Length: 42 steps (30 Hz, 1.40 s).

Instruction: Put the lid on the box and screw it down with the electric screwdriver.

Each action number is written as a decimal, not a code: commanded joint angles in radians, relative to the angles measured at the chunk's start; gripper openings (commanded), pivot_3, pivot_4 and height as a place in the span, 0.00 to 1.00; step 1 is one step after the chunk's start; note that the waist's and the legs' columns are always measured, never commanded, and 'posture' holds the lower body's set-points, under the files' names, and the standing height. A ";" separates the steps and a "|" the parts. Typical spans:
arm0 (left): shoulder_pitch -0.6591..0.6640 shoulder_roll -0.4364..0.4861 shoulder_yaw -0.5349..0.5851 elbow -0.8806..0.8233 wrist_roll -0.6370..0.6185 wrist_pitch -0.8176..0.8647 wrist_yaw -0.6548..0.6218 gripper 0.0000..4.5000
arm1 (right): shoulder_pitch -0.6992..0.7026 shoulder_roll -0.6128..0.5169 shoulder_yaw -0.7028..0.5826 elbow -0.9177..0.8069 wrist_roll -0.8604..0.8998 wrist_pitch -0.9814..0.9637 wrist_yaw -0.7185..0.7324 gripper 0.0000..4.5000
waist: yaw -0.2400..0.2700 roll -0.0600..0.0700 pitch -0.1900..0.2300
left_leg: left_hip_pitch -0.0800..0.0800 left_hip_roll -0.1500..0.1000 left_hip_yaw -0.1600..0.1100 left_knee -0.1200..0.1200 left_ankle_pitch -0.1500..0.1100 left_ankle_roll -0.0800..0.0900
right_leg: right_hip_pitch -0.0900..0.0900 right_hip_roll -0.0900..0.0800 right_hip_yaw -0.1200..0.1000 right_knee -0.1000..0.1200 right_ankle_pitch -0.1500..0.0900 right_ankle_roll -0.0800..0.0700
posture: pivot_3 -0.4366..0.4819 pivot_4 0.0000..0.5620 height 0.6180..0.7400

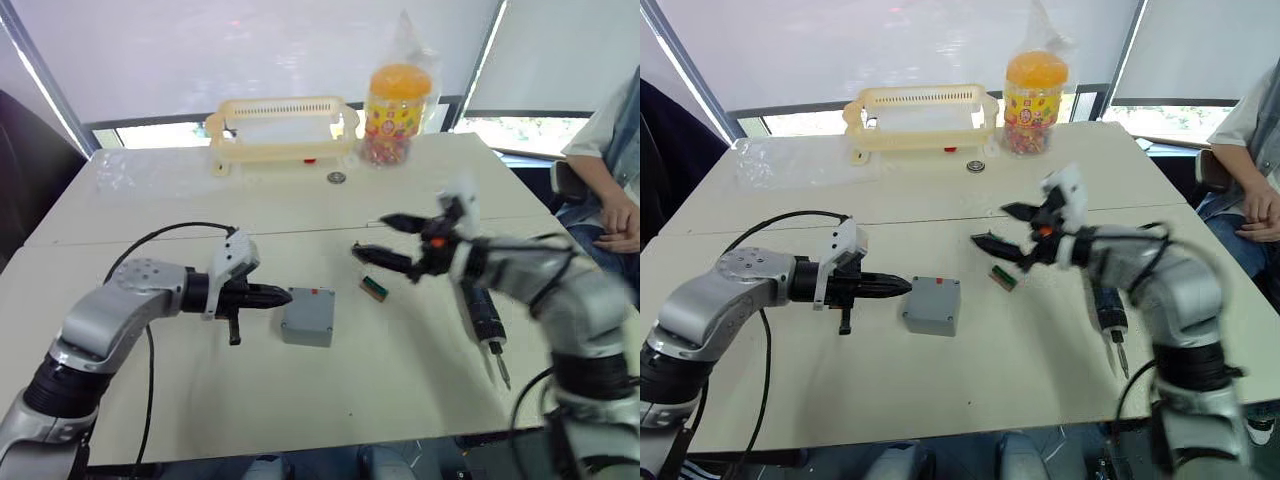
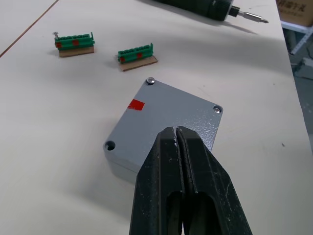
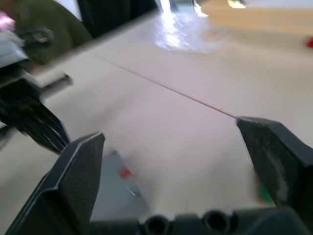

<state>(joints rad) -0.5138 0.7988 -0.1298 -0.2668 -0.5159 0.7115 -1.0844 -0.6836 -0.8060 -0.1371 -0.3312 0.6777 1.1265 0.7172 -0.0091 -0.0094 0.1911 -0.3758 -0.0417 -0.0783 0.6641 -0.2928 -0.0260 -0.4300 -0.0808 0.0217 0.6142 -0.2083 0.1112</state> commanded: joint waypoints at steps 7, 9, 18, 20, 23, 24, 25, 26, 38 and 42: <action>-0.099 -0.020 -0.104 0.070 0.135 -0.195 -0.111 0.00 | -0.198 -0.328 0.161 0.322 0.019 0.488 0.009 0.99 | -0.004 -0.001 0.000 | 0.001 0.001 0.003 0.000 -0.001 0.002 | 0.000 0.001 0.001 -0.001 -0.002 -0.003 | 0.48 0.27 1.00; -0.110 -0.034 -0.101 0.055 0.141 -0.199 -0.104 0.00 | -0.208 -0.383 0.240 0.388 0.073 0.488 0.028 0.99 | -0.005 -0.001 0.000 | 0.000 0.001 0.004 0.000 -0.001 0.002 | 0.000 0.000 0.001 -0.002 -0.002 -0.003 | 0.48 0.27 1.00; -0.050 -0.069 -0.067 -0.074 0.103 -0.116 -0.037 0.00 | -0.226 -0.503 0.503 0.525 0.189 0.488 0.067 0.99 | -0.008 -0.001 0.000 | 0.000 0.001 0.006 0.000 -0.002 0.004 | -0.001 0.000 0.002 -0.002 0.000 0.001 | 0.48 0.27 1.00; -0.028 -0.070 -0.069 -0.080 0.106 -0.109 -0.024 0.00 | -0.235 -0.498 0.530 0.550 0.202 0.488 0.058 0.99 | -0.008 -0.001 0.000 | 0.000 0.001 0.006 0.000 -0.002 0.004 | -0.001 0.000 0.002 -0.002 0.000 0.001 | 0.48 0.27 1.00; -0.006 -0.077 -0.067 -0.091 0.102 -0.095 -0.002 0.00 | -0.236 -0.490 0.557 0.578 0.213 0.488 0.043 0.99 | -0.005 -0.001 0.000 | 0.000 0.001 0.005 0.000 -0.002 0.004 | -0.001 0.001 0.002 -0.001 0.000 0.001 | 0.48 0.27 1.00; -0.003 -0.080 -0.067 -0.094 0.101 -0.091 0.004 0.00 | -0.235 -0.486 0.563 0.587 0.213 0.488 0.038 0.99 | -0.004 -0.001 0.000 | 0.000 0.001 0.005 0.000 -0.002 0.004 | -0.001 0.001 0.002 -0.002 0.000 0.001 | 0.48 0.27 1.00; 0.000 -0.083 -0.067 -0.097 0.098 -0.086 0.010 0.00 | -0.234 -0.477 0.567 0.603 0.212 0.488 0.028 0.99 | -0.004 -0.001 0.000 | 0.000 0.001 0.005 0.000 -0.002 0.004 | -0.001 0.000 0.002 -0.002 0.000 0.001 | 0.48 0.27 1.00; 0.002 -0.086 -0.066 -0.101 0.096 -0.080 0.017 0.00 | -0.233 -0.469 0.569 0.615 0.210 0.488 0.019 0.99 | -0.003 -0.001 0.000 | 0.000 0.001 0.005 0.000 -0.002 0.004 | -0.001 0.000 0.002 -0.002 0.000 0.001 | 0.48 0.27 1.00; 0.035 -0.111 -0.057 -0.129 0.074 -0.040 0.083 0.00 | -0.161 -0.297 0.560 0.600 0.122 0.488 -0.162 0.71 | -0.005 -0.004 -0.002 | 0.000 0.001 0.004 0.002 -0.002 0.004 | 0.000 0.001 0.002 -0.001 0.000 0.001 | 0.48 0.27 1.00; 0.051 -0.109 -0.052 -0.136 0.070 -0.036 0.094 0.00 | -0.117 -0.292 0.521 0.568 0.118 0.488 -0.190 0.38 | -0.004 -0.007 -0.004 | 0.002 0.001 0.004 0.002 -0.002 0.004 | 0.002 0.001 0.001 -0.002 0.000 0.001 | 0.48 0.27 1.00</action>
<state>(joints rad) -0.4680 0.6864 -0.2132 -0.3695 -0.4279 0.6734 -0.9964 -0.8312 -1.1121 0.3898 0.2370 0.8055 1.6093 0.5521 -0.0132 -0.0169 0.1873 -0.3742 -0.0408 -0.0746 0.6662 -0.2950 -0.0222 -0.4277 -0.0800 0.0228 0.6125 -0.2083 0.1121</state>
